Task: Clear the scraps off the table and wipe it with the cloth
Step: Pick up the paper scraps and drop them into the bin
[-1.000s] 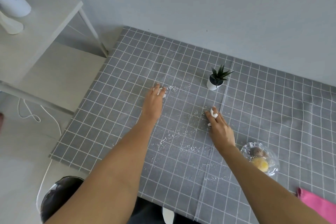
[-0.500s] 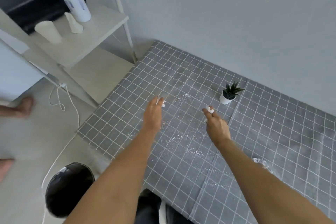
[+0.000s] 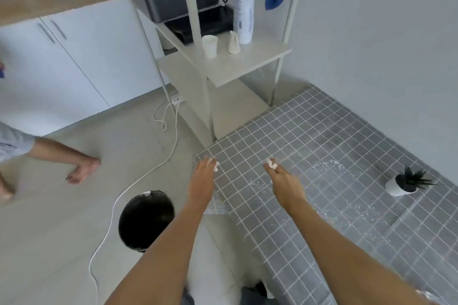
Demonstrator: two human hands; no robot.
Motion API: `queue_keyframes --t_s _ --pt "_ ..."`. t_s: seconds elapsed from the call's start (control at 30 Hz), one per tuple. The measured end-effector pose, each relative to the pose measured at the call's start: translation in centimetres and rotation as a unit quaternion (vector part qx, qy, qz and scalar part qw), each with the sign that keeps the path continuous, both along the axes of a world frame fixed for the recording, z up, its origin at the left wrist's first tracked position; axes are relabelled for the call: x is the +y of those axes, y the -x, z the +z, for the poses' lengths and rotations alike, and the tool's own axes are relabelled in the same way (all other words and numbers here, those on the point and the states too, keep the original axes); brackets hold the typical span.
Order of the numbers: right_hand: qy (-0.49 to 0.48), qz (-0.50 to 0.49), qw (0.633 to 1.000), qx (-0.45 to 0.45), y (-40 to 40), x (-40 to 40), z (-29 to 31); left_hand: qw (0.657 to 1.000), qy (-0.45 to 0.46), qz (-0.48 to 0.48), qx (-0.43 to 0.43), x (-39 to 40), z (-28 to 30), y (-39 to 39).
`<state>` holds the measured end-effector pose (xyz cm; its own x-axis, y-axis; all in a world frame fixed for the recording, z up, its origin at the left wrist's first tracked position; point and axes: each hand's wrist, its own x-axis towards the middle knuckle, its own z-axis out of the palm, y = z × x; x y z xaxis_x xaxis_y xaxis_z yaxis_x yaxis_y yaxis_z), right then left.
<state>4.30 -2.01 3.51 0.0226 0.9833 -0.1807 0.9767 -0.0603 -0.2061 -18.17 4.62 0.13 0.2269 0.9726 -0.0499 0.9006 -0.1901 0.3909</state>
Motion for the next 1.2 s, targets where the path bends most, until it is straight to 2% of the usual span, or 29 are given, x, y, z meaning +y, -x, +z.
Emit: queue_keyframes --t_s 0.3,0.47,0.7,0.97,1.2 --pt "0.027 0.033 0.999 0.003 15.7 4.0 -2.0 0.998 0.015 0.068 -0.008 -0.1 -2.1 16.1" --pt "0.022 0.05 0.998 0.04 26.7 5.4 -3.6 0.996 0.037 0.083 -0.002 -0.2 -3.8 26.1" --pt "0.075 0.056 0.993 0.07 39.4 5.8 -6.4 0.984 0.122 0.128 0.002 -1.6 -7.6 37.1" --pt "0.122 0.09 0.986 0.069 44.9 6.6 -11.1 0.977 0.169 0.13 -0.009 -2.2 -11.9 41.0" --pt "0.14 0.108 0.982 0.072 46.8 10.0 -19.1 0.971 0.183 0.154 -0.024 0.1 -18.5 40.3"
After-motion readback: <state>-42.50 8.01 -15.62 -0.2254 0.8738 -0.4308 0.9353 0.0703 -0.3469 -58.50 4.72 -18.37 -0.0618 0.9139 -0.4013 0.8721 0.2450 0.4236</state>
